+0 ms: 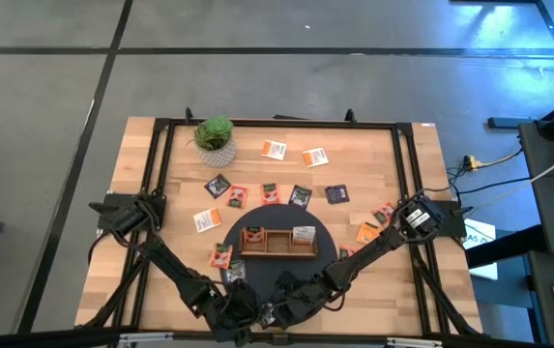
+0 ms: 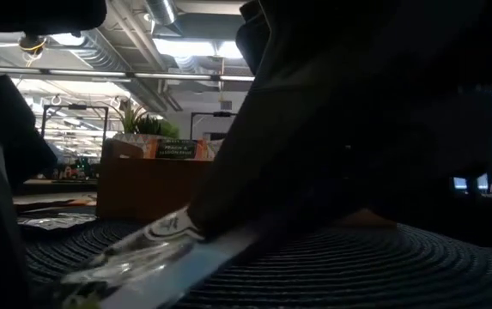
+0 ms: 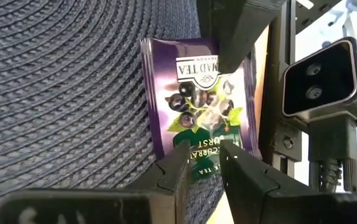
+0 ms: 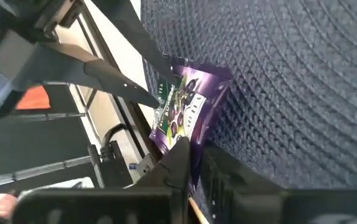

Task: Pick & Place Tea
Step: Put the violet tea bag into the middle slot of the wooden organizer

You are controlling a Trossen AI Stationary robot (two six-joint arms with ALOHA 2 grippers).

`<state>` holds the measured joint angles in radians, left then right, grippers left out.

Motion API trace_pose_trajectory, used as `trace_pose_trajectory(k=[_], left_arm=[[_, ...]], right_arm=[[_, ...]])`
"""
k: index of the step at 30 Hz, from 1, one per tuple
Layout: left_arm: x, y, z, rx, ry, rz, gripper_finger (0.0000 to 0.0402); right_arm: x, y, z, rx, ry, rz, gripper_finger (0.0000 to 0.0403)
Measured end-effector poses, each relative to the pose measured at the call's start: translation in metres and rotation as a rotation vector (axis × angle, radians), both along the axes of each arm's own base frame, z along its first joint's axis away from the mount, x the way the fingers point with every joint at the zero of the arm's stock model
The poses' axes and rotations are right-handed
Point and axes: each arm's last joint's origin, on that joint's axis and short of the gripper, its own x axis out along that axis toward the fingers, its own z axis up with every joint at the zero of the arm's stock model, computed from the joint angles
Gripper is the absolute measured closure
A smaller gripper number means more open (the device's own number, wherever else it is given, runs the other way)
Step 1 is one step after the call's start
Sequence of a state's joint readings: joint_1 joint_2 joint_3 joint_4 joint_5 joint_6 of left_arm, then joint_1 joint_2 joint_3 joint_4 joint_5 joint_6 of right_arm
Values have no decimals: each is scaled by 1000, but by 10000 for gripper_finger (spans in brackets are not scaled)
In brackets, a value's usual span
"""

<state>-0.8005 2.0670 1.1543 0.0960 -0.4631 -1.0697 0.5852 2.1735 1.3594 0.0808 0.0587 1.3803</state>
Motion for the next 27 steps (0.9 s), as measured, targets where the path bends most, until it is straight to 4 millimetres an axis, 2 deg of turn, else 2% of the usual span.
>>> trace_pose_trajectory(k=[4,7,12,15,18,22,25,27], left_arm=[[-2,1,20,-7,-36,-21,318],[-3,2,36,-16,-65,-26,316],[-7,10,77,-57,-169,29,318],[-10,15,102,-37,-259,71,320],[-12,20,121,3,-333,71,319],[-13,20,134,27,-398,38,316],[-11,19,141,51,-467,23,315],[-9,20,145,73,-505,31,314]], right_arm=[[0,0,1,-24,-19,27,387],[-1,0,8,-43,-46,54,387],[-4,-5,48,-125,-170,52,383],[-14,-10,76,-227,-221,16,385],[-37,-10,107,-349,-252,-45,385],[-82,-3,145,-491,-288,-145,385],[-114,7,168,-592,-397,-247,385],[-128,18,179,-654,-487,-285,385]])
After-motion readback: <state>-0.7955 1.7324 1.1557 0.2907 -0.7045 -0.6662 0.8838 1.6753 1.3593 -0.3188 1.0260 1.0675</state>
